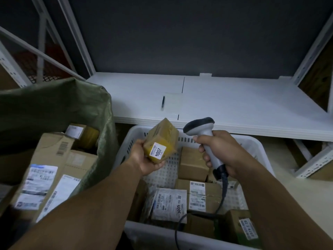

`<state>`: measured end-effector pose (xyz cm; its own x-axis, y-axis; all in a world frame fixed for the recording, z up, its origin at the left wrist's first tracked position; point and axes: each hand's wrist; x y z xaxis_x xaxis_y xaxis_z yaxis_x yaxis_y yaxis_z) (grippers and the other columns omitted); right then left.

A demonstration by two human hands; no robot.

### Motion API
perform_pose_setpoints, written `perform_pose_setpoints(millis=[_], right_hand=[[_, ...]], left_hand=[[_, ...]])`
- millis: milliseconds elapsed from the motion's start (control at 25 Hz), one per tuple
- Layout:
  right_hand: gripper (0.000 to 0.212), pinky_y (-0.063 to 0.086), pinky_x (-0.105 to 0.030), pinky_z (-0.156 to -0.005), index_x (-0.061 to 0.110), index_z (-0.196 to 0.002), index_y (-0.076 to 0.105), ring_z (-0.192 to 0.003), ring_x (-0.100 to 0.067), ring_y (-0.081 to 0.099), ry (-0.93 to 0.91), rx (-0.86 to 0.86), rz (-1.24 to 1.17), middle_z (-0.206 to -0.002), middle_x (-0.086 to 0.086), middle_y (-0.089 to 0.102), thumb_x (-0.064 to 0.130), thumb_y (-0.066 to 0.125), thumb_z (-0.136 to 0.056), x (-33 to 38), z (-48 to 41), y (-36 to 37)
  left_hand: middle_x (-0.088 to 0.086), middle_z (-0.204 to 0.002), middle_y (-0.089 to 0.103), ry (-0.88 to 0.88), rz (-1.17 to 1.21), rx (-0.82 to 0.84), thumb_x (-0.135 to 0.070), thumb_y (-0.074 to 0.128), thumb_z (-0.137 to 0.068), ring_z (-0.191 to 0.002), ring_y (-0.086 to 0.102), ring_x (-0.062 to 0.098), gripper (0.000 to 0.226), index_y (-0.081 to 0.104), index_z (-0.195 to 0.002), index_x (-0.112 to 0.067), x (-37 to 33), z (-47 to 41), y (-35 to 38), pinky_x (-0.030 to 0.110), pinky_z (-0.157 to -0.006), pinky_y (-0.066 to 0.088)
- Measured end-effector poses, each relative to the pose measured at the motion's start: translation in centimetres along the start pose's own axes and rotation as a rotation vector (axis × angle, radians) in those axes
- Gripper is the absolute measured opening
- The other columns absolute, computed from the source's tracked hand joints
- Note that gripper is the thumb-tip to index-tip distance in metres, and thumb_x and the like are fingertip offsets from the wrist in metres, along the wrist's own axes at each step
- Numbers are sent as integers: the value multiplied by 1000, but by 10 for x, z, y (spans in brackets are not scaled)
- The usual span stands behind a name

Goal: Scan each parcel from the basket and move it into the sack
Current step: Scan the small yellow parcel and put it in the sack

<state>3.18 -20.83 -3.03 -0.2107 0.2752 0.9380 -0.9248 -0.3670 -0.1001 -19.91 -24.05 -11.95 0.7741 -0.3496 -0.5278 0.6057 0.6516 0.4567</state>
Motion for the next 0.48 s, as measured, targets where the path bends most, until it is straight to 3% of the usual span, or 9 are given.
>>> perform_pose_setpoints(millis=[80, 320, 400, 480], right_hand=[[17, 41, -27, -46, 1, -96, 65, -48, -19, 50, -18, 12, -27, -68, -10, 59, 17, 68, -93, 4, 1, 0], [20, 53, -31, -50, 2, -108, 65, -55, -22, 60, -63, -28, -188, -83, -16, 70, 19, 67, -97, 5, -2, 9], [17, 63, -39, -65, 5, -109, 65, -73, -28, 72, -102, -46, -282, -94, -18, 74, 18, 66, -98, 3, -5, 18], [13, 63, -44, -82, 12, -108, 67, -94, -25, 75, -154, -106, -318, -101, -14, 76, 21, 67, -98, 1, -10, 26]], left_hand=[[22, -125, 67, -4, 19, 3, -48, 35, -101, -107, 62, 37, 56, 66, -125, -9, -1, 5, 3, 50, -79, 51], [23, -123, 67, -14, 77, 36, -40, 26, -108, -107, 64, 37, 56, 66, -126, -6, 8, 5, 16, 50, -79, 54], [23, -119, 67, -17, 65, 87, -38, 28, -107, -100, 64, 37, 53, 66, -121, -3, 12, 12, 27, 50, -80, 55], [24, -121, 66, 0, 92, 131, -38, 31, -107, -103, 63, 37, 51, 65, -121, -2, 16, 17, 38, 52, -88, 54]])
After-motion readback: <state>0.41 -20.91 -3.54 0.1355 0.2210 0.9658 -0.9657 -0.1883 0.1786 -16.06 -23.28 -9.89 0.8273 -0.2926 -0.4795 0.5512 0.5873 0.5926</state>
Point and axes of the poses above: each hand's wrist, its own z-axis away from the middle knuckle, its own y-axis out of the palm, x = y × z
